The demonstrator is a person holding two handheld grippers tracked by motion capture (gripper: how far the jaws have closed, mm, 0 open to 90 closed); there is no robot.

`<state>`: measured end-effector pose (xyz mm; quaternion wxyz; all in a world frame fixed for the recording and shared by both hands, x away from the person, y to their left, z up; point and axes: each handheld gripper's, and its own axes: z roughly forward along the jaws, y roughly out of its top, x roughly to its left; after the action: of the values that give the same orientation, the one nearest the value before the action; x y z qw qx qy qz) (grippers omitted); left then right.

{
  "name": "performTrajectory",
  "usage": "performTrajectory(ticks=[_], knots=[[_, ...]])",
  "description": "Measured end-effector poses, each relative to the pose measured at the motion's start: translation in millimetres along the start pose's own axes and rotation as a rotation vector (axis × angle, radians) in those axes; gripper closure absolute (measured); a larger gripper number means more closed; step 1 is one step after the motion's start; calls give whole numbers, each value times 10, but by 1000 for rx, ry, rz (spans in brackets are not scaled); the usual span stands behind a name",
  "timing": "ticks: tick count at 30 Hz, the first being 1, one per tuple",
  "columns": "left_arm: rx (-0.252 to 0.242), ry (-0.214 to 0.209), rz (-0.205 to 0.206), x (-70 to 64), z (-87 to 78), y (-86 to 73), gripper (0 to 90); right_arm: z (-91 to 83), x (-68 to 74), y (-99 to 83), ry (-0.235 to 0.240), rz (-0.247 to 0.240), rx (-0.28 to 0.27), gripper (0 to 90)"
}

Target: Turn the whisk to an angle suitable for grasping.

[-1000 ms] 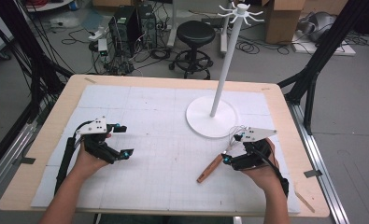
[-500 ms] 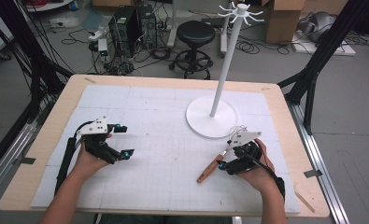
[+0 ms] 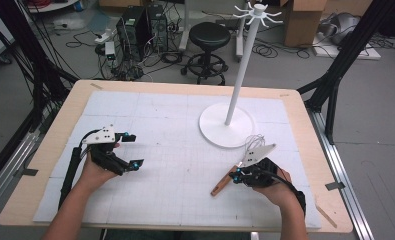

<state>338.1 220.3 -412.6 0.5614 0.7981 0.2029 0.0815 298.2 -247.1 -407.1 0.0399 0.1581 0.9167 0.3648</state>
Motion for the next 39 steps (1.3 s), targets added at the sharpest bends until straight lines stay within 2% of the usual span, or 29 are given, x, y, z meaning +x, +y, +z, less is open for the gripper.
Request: performTrajectory(ticks=[1,4,6,11,16,22,27,29,31,35,38,39], knots=[[2,-1,-4,1,-2,-2,25,21,9,1,32,-13,6,898],[11,-2,-2,-4,6,-7,25,99,55,26,73,-41,33,898],[14,-3,2,-10,15,-7,25,162,79,52,77,-49,50,898],[6,0,0,0,12,-5,25,328,108,102,122,-74,78,897],[22,-2,-4,-2,33,-20,25,407,110,118,99,-73,58,897],[24,0,1,-5,56,-23,25,524,116,197,8,-63,37,895],[34,2,-4,13,58,-35,25,642,125,271,-39,-45,22,895],[36,0,-6,9,62,-38,25,667,126,284,-45,-37,21,892],[36,-1,1,2,67,-34,25,717,125,317,-75,-23,8,887],[28,-5,-3,8,69,-35,25,740,132,333,-81,-11,3,873],[28,-4,-7,17,61,-36,25,720,127,329,-63,-4,-10,835],[30,-4,-9,16,59,-38,25,683,117,323,-50,8,-31,789]])
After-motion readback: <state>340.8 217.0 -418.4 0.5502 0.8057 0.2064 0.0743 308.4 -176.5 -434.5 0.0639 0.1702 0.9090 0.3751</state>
